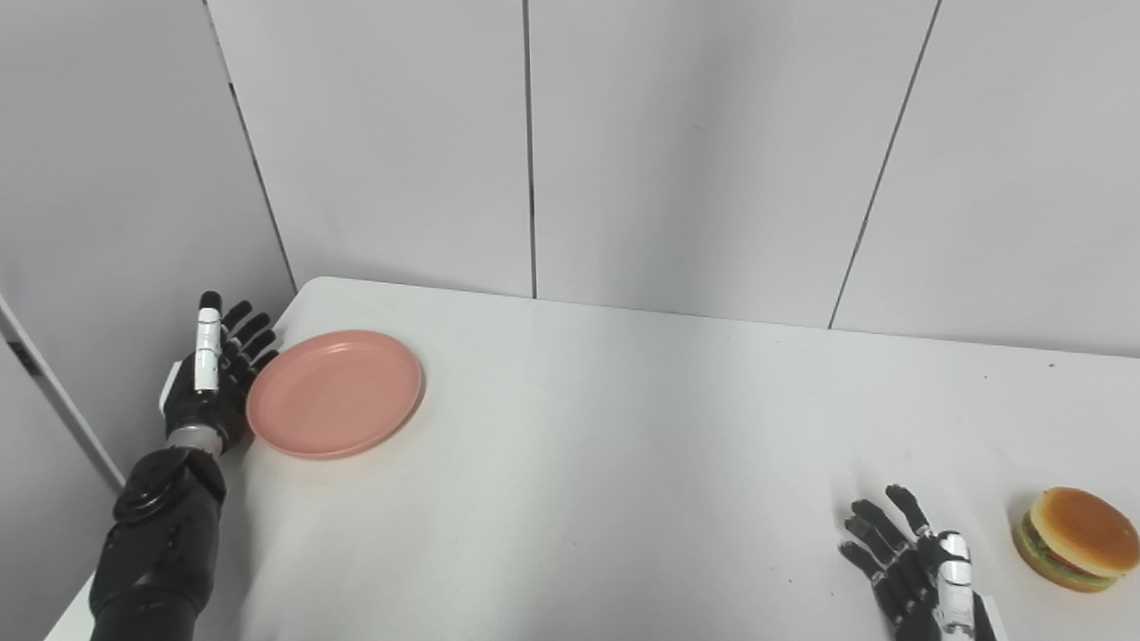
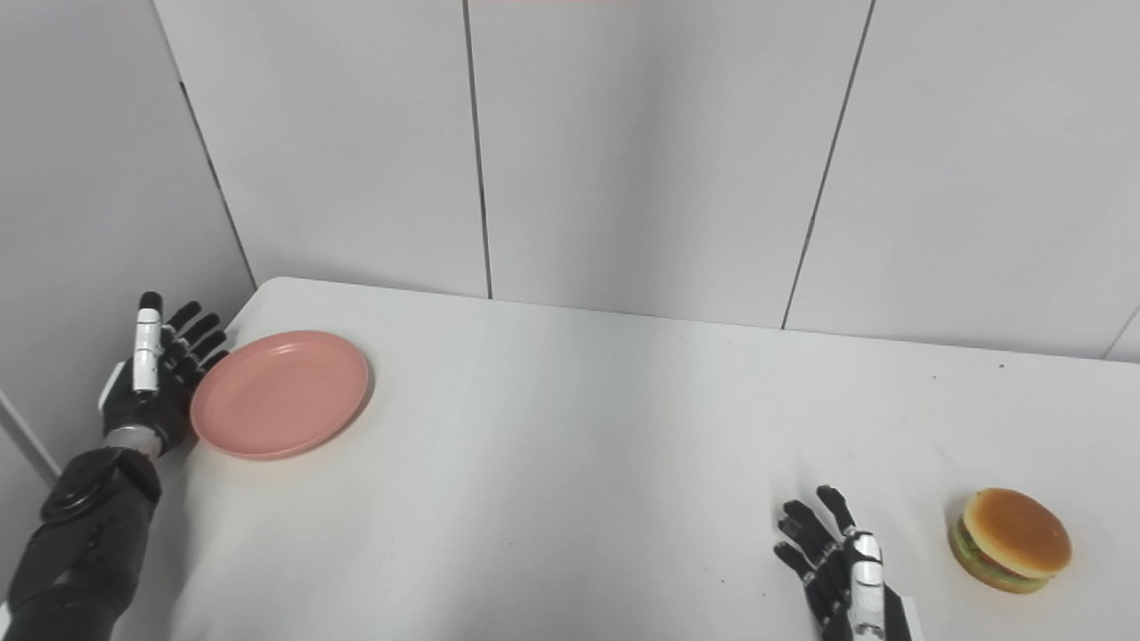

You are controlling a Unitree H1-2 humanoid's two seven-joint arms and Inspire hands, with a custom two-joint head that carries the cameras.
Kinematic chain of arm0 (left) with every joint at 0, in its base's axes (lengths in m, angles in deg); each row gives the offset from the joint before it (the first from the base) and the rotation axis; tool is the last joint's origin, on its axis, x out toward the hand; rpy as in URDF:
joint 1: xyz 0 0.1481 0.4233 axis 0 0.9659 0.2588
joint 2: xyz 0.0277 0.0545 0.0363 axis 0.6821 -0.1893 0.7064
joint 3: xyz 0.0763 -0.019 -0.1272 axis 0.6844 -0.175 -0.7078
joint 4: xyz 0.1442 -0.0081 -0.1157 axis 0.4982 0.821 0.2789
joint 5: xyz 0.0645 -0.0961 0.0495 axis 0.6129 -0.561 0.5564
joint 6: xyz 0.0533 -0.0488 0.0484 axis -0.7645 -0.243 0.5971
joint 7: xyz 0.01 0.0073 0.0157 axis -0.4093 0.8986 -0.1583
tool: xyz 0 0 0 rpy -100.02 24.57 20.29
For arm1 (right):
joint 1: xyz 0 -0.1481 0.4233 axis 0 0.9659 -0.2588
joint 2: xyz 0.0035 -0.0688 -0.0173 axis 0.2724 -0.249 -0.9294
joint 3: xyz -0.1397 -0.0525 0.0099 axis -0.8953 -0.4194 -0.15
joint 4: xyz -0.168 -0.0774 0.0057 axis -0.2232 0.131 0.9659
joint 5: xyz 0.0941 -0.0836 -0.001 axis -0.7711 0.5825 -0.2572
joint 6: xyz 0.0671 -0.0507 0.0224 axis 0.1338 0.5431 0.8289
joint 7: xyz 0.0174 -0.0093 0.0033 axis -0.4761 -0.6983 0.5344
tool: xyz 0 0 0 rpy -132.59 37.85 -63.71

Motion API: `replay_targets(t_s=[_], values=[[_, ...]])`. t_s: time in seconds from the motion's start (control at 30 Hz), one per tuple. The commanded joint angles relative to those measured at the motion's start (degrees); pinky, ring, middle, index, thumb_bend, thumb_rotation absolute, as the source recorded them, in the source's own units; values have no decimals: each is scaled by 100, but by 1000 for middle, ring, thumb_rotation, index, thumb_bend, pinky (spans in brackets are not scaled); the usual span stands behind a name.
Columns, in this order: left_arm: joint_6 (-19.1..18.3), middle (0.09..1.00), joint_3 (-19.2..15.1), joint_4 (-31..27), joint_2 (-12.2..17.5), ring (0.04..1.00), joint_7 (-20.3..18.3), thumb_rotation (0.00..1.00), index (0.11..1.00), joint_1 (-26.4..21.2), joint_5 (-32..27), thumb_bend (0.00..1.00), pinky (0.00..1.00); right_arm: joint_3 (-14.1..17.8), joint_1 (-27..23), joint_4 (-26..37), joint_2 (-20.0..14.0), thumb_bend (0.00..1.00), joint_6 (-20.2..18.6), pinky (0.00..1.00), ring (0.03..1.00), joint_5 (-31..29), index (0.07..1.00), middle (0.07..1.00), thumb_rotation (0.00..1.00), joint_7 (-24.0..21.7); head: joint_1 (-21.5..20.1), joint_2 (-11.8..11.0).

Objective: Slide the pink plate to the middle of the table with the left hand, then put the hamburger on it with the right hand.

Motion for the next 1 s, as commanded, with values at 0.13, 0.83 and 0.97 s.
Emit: replay_targets(t_s=[0.13,0.83,0.97], values=[[79,838,29,-220,168,864,-101,864,829,8,7,814,850,25,204,39,26,745,-156,808,828,58,888,806,1000,65,-14,8],[-248,815,533,-868,-436,846,-434,834,793,58,14,871,797,-188,246,194,82,750,-425,809,835,251,892,812,1000,109,-160,7],[-242,815,622,-891,-490,851,-426,843,792,57,49,872,779,-201,248,219,92,758,-480,798,832,257,881,814,1000,108,-209,5]])
